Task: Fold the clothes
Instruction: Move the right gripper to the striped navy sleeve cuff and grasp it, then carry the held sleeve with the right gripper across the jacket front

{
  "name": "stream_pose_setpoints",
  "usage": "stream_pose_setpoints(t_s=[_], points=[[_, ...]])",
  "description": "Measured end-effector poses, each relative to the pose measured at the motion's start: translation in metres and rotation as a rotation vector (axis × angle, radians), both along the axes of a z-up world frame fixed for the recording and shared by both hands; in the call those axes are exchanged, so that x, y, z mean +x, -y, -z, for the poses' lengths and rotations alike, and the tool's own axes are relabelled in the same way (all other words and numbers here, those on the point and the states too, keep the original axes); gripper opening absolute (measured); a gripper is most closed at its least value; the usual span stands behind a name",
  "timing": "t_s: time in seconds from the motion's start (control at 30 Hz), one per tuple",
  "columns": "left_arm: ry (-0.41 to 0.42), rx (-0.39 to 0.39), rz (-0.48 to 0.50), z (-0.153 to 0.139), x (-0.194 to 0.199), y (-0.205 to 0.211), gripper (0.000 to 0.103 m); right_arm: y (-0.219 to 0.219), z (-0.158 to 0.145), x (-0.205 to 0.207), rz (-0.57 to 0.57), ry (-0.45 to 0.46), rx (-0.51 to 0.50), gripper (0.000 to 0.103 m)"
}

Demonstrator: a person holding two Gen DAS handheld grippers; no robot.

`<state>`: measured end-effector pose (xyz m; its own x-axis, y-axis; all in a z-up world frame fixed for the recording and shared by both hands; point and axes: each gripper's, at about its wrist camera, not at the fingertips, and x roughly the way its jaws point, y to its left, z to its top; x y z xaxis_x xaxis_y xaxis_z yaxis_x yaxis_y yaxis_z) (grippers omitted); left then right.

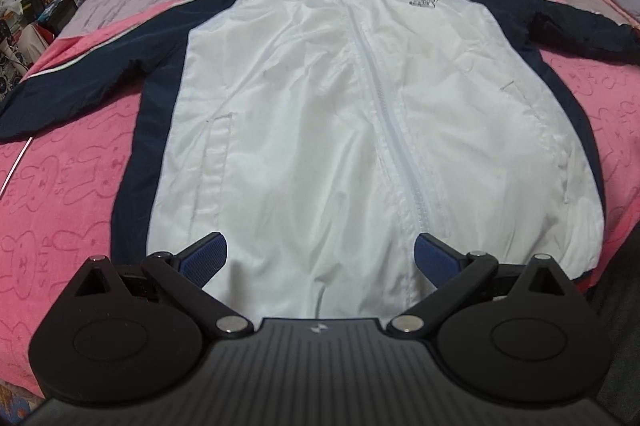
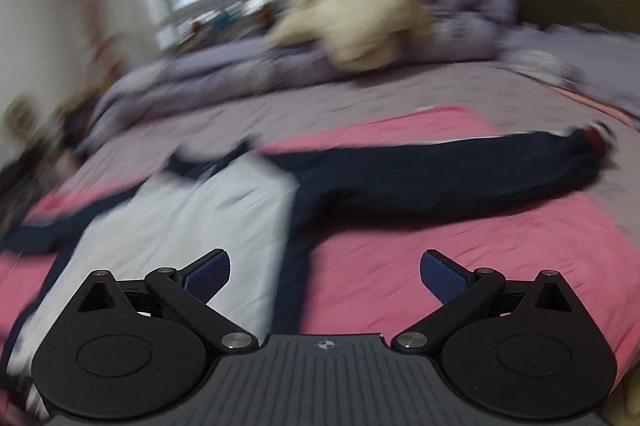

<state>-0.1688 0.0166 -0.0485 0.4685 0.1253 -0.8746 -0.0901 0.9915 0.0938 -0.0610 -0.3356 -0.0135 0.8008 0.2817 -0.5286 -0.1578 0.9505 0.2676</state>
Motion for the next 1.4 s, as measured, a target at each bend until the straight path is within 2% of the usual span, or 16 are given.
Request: stream_pose_setpoints(t_s=[0.13, 0.27, 0.37, 0.43, 0.5, 0.53, 0.57, 0.6, 0.67, 0.8, 0.93, 1.07, 1.13, 1.2, 1.33, 1.4], points=[[-0.043, 0.017, -0.002, 0.017, 0.011, 0.003, 0.102, 0.079, 0.021, 0.076, 0.300, -0.016, 0.155, 0.093], [-0.071, 0.003, 0.000, 0.023, 0.020, 0.000, 0.103, 0.138, 0.044, 0.127, 0.564, 0.020, 0.215, 0.092], [-0.084, -0.016, -0.004, 0.026, 0.024, -0.003, 0.103, 0.170, 0.062, 0.161, 0.650, 0.025, 0.271, 0.092], [-0.076, -0.018, -0.007, 0.025, 0.023, -0.004, 0.103, 0.183, 0.078, 0.183, 0.667, -0.038, 0.243, 0.091], [-0.068, -0.021, -0.009, 0.024, 0.021, -0.005, 0.103, 0.189, 0.091, 0.204, 0.676, -0.085, 0.192, 0.045], [-0.064, -0.022, -0.011, 0.024, 0.021, -0.006, 0.103, 0.185, 0.092, 0.207, 0.682, -0.075, 0.155, 0.034], [-0.060, -0.023, -0.012, 0.024, 0.020, -0.007, 0.103, 0.183, 0.092, 0.210, 0.661, -0.081, 0.184, 0.013], [-0.056, -0.024, -0.013, 0.023, 0.020, -0.007, 0.103, 0.181, 0.092, 0.212, 0.639, -0.085, 0.214, 0.011], [-0.048, -0.027, -0.016, 0.023, 0.019, -0.009, 0.103, 0.166, 0.080, 0.207, 0.588, -0.038, 0.221, 0.009], [-0.033, -0.031, -0.021, 0.021, 0.016, -0.011, 0.103, 0.101, 0.028, 0.192, 0.388, 0.117, 0.120, 0.008], [-0.014, -0.043, -0.042, 0.019, 0.010, -0.019, 0.103, -0.003, -0.028, 0.174, 0.101, 0.227, 0.064, 0.007], [0.008, -0.066, -0.086, 0.016, -0.003, -0.033, 0.103, -0.149, -0.044, 0.145, -0.286, 0.287, -0.099, 0.008], [0.020, -0.077, -0.107, 0.015, -0.009, -0.041, 0.103, -0.220, -0.025, 0.131, -0.444, 0.265, -0.144, 0.014], [0.031, -0.089, -0.129, 0.013, -0.016, -0.048, 0.103, -0.278, 0.004, 0.122, -0.574, 0.169, -0.162, 0.040], [0.051, -0.076, -0.125, 0.014, -0.027, -0.053, 0.103, -0.316, 0.043, 0.092, -0.650, 0.073, -0.188, 0.050], [0.059, -0.097, -0.129, 0.016, -0.028, -0.059, 0.103, -0.311, 0.046, 0.083, -0.663, 0.057, -0.200, 0.066]])
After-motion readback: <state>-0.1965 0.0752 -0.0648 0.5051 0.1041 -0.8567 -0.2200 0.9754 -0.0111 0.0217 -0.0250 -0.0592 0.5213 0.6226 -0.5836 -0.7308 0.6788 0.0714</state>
